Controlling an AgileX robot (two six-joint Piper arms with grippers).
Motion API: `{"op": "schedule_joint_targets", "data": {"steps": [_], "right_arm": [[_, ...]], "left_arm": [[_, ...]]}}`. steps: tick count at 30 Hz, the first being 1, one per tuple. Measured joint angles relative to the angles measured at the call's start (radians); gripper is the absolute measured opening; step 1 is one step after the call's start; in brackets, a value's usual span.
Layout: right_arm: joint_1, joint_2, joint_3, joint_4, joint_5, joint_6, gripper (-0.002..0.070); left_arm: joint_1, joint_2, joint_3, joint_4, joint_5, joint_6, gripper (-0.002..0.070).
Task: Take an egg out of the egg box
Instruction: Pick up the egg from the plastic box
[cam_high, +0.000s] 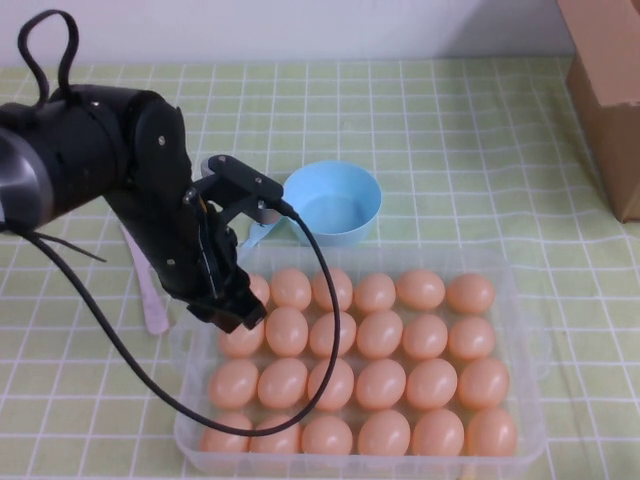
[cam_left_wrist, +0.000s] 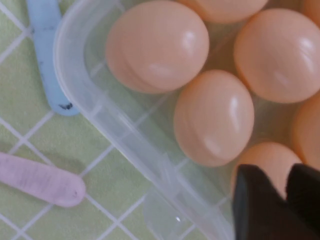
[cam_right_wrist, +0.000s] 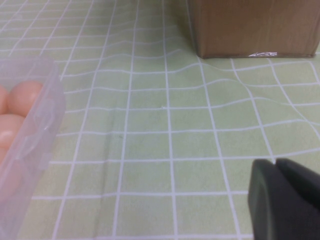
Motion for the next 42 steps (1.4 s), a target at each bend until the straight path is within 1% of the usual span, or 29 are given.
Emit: {"op": "schedule_joint_targets", "data": {"steps": [3, 5, 7, 8, 10, 13, 20, 29, 39, 40, 42], "right_arm": [[0.0, 0.0, 0.0, 0.0, 0.0, 0.0, -0.0017], [0.0, 0.0, 0.0, 0.0, 0.0, 0.0, -0.0017], [0.0, 0.0, 0.0, 0.0, 0.0, 0.0, -0.0017], [0.0, 0.0, 0.0, 0.0, 0.0, 0.0, -0.0017], [0.0, 0.0, 0.0, 0.0, 0.0, 0.0, -0.0017], [0.0, 0.0, 0.0, 0.0, 0.0, 0.0, -0.0017], [0.0, 0.0, 0.0, 0.0, 0.0, 0.0, -0.0017], [0.0, 0.0, 0.0, 0.0, 0.0, 0.0, -0.0017], [0.0, 0.0, 0.0, 0.0, 0.0, 0.0, -0.0017], [0.0, 0.0, 0.0, 0.0, 0.0, 0.0, -0.0017], [0.0, 0.0, 0.0, 0.0, 0.0, 0.0, -0.0017]], "left_arm": [[0.0, 0.004, 0.0, 0.0, -0.027, 0.0, 0.0262], [0.0, 0.004, -0.002, 0.0, -0.039, 0.0, 0.0393], [0.0, 0.007, -0.004, 0.0, -0.041, 0.0, 0.047], [0.0, 0.012, -0.004, 0.0, -0.044, 0.0, 0.0493], [0.0, 0.023, -0.004, -0.002, -0.045, 0.0, 0.0515], [0.0, 0.049, -0.004, -0.002, -0.048, 0.0, 0.0529], [-0.001, 0.113, -0.004, -0.034, -0.068, 0.0, 0.0531], [-0.002, 0.139, -0.009, -0.028, -0.101, 0.0, 0.0477], [-0.003, 0.18, -0.009, -0.035, -0.111, 0.0, 0.0461], [-0.003, 0.18, -0.009, -0.035, -0.111, 0.0, 0.045], [-0.003, 0.18, -0.009, -0.029, -0.115, -0.002, 0.0405]]}}
